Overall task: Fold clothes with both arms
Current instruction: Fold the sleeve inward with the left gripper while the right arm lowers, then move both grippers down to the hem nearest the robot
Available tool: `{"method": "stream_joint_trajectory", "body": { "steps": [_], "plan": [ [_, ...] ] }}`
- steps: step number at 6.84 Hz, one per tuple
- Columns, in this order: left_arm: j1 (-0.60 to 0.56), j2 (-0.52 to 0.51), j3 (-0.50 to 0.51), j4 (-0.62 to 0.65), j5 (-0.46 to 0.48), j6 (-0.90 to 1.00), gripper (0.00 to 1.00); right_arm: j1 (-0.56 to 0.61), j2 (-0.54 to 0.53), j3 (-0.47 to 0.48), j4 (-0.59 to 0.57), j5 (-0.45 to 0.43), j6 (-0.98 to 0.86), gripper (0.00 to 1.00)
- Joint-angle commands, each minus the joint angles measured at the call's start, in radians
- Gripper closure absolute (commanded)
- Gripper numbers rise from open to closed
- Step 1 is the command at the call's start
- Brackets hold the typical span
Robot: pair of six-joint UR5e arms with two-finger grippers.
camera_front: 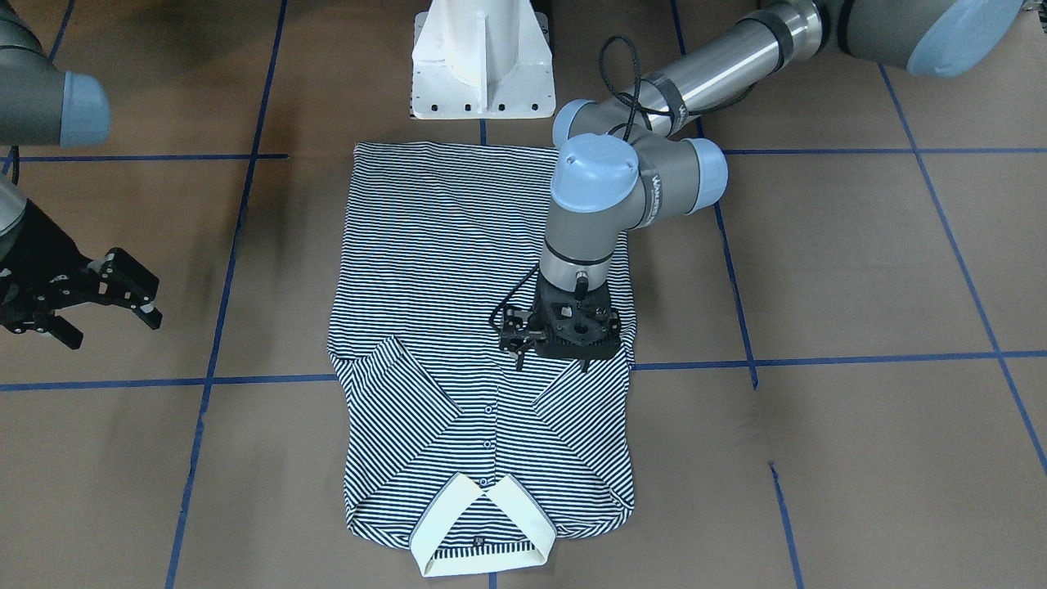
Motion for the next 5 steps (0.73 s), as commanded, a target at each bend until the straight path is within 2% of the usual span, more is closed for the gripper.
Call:
{"method": "stream_joint_trajectory", "body": {
  "steps": [1, 2, 3, 4, 5],
  "plan": [
    [0.005, 0.165, -0.269, 0.044, -0.052, 0.035, 0.0, -0.129, -0.027, 0.124, -0.004, -0.019, 0.249, 0.0],
    [0.021, 0.23, -0.355, 0.034, -0.07, 0.035, 0.0, -0.213, -0.085, 0.219, -0.007, -0.075, 0.354, 0.0],
    [0.1, 0.27, -0.389, 0.035, -0.064, 0.028, 0.0, -0.326, -0.146, 0.32, -0.007, -0.179, 0.492, 0.0],
    [0.111, 0.302, -0.438, 0.035, -0.061, -0.027, 0.0, -0.443, -0.185, 0.394, -0.008, -0.264, 0.625, 0.0],
    [0.177, 0.373, -0.513, 0.034, -0.047, -0.075, 0.0, -0.59, -0.246, 0.438, -0.01, -0.418, 0.724, 0.0]
  ]
}}
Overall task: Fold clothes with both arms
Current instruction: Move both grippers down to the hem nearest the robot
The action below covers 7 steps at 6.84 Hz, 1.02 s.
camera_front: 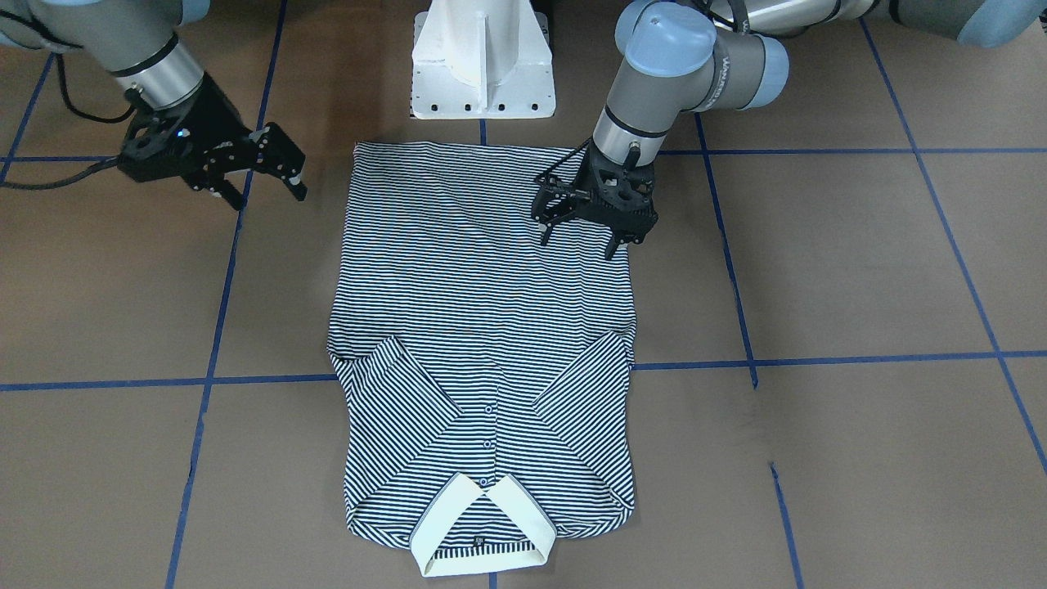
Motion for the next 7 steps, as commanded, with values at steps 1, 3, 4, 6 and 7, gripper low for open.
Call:
{"method": "stream_joint_trajectory", "body": {
  "steps": [1, 3, 4, 6, 7],
  "plan": [
    [0.126, 0.124, -0.133, -0.001, 0.063, -0.098, 0.0, -0.277, -0.113, 0.103, -0.002, -0.257, 0.215, 0.04],
    [0.259, 0.208, -0.171, -0.001, 0.141, -0.306, 0.12, -0.442, -0.142, 0.105, -0.003, -0.408, 0.332, 0.12],
    [0.319, 0.242, -0.175, -0.001, 0.172, -0.366, 0.2, -0.476, -0.153, 0.105, -0.003, -0.438, 0.349, 0.12],
    [0.35, 0.326, -0.19, -0.001, 0.19, -0.374, 0.26, -0.5, -0.152, 0.105, -0.003, -0.459, 0.354, 0.1],
    [0.349, 0.336, -0.19, -0.001, 0.189, -0.373, 0.28, -0.501, -0.152, 0.105, -0.003, -0.461, 0.354, 0.09]
  ]
}}
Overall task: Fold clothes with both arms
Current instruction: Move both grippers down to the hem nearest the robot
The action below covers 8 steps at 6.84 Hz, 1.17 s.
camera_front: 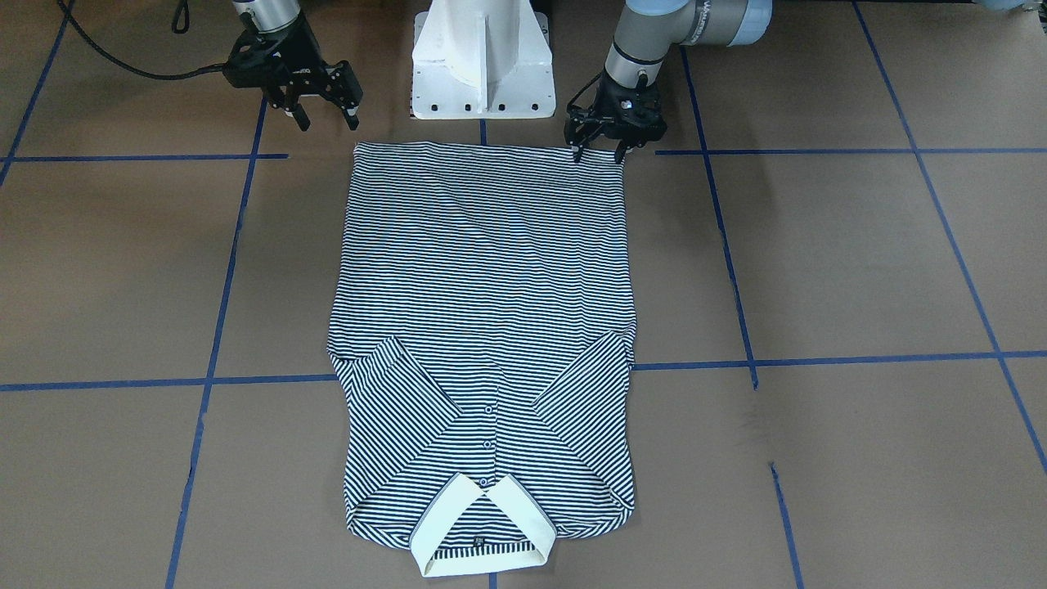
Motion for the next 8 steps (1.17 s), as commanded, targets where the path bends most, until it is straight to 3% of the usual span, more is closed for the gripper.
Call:
{"method": "stream_joint_trajectory", "body": {
  "steps": [1, 4, 8],
  "plan": [
    [0.007, 0.036, -0.01, 0.0, 0.002, -0.003, 0.29, -0.007, -0.001, 0.0, 0.0, -0.008, 0.002, 0.09],
    [0.023, 0.064, -0.028, 0.0, 0.002, -0.003, 0.36, -0.007, -0.001, 0.0, 0.0, -0.022, 0.002, 0.09],
    [0.029, 0.063, -0.025, 0.002, 0.002, -0.003, 0.38, -0.007, -0.001, 0.0, 0.0, -0.028, 0.003, 0.08]
  ]
}}
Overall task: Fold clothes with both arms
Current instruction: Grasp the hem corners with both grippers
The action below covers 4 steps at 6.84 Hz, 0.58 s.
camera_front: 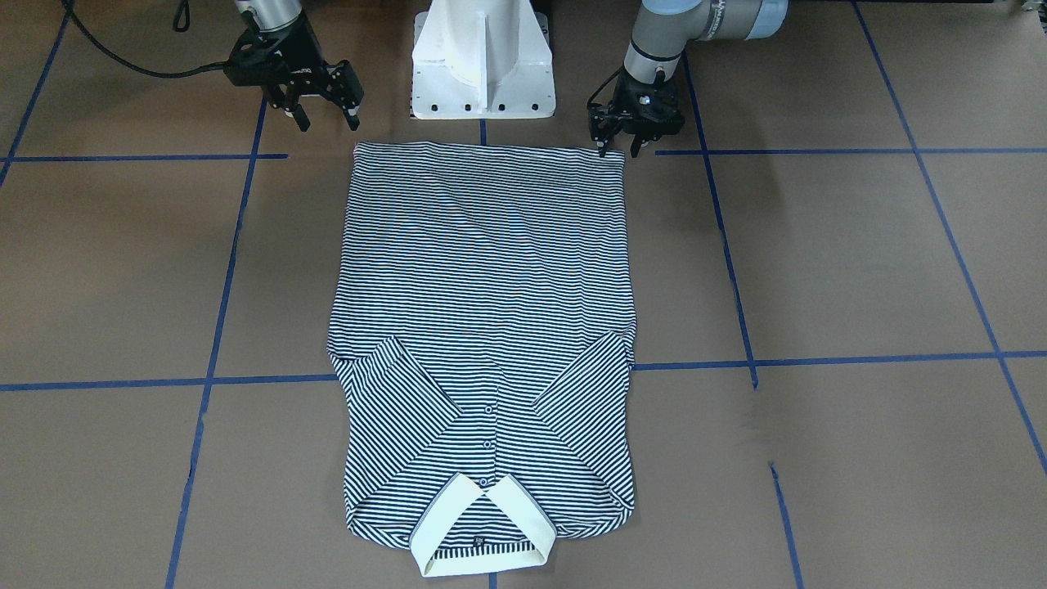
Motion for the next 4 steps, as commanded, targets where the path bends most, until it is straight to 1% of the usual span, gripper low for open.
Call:
{"method": "stream_joint_trajectory", "body": {
  "steps": [1, 4],
  "plan": [
    [0.004, -0.001, 0.005, 0.0, 0.0, 0.0, 0.38, 0.0, 0.001, 0.0, 0.0, -0.001, 0.002, 0.08],
    [0.01, -0.004, 0.011, 0.0, -0.002, 0.002, 0.38, 0.0, 0.001, 0.0, 0.0, -0.006, 0.003, 0.08]
  ]
}}
